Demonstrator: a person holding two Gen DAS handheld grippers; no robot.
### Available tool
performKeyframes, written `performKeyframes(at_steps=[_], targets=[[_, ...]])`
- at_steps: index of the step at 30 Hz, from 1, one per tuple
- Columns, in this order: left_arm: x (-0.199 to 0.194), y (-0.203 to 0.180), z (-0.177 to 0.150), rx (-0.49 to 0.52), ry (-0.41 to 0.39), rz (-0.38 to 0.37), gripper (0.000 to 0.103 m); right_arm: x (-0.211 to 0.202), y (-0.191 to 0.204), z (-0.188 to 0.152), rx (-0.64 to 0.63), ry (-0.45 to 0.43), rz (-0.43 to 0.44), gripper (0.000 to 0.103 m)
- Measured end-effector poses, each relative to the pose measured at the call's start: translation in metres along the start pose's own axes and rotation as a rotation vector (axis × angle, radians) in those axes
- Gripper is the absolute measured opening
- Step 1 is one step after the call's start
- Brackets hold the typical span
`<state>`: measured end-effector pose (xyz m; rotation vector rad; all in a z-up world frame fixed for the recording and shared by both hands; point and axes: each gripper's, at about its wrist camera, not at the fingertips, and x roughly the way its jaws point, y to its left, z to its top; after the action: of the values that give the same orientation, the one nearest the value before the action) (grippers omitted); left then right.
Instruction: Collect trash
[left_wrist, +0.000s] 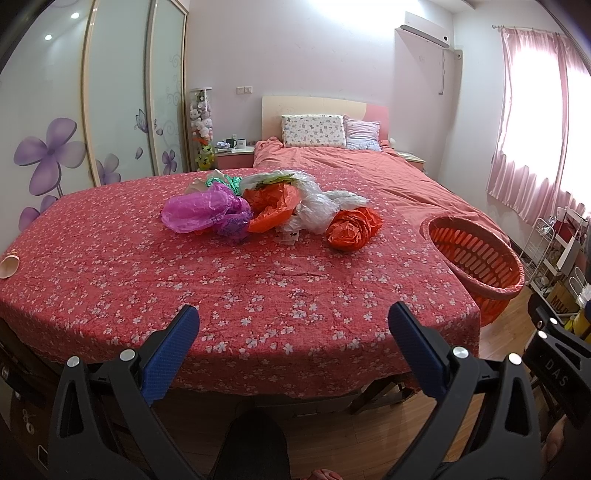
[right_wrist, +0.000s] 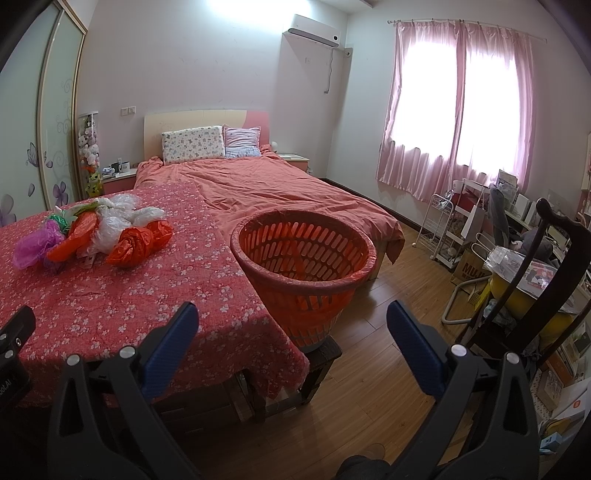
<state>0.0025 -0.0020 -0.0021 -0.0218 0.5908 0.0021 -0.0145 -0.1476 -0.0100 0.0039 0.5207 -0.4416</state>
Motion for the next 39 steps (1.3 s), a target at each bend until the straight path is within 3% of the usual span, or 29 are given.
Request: performKeyframes(at_steps=[26,33,39], targets=[[0.003,-0.001,0.0,-0.006,0.012,-0.001,0.101,0.0,0.0,0.001,0.004,0.001,0.001,0.099],[0.018,0.013,0.006,-0.032,0.014,0.043,0.101,0.014,0.014,0.013,0.014,0.015,0.057,0.099],[0.033,0.045,0.015,-0.074,0.018,0.088,0.101,0.04,0.045,0.03,0.017,0.046,0.177,0.099]])
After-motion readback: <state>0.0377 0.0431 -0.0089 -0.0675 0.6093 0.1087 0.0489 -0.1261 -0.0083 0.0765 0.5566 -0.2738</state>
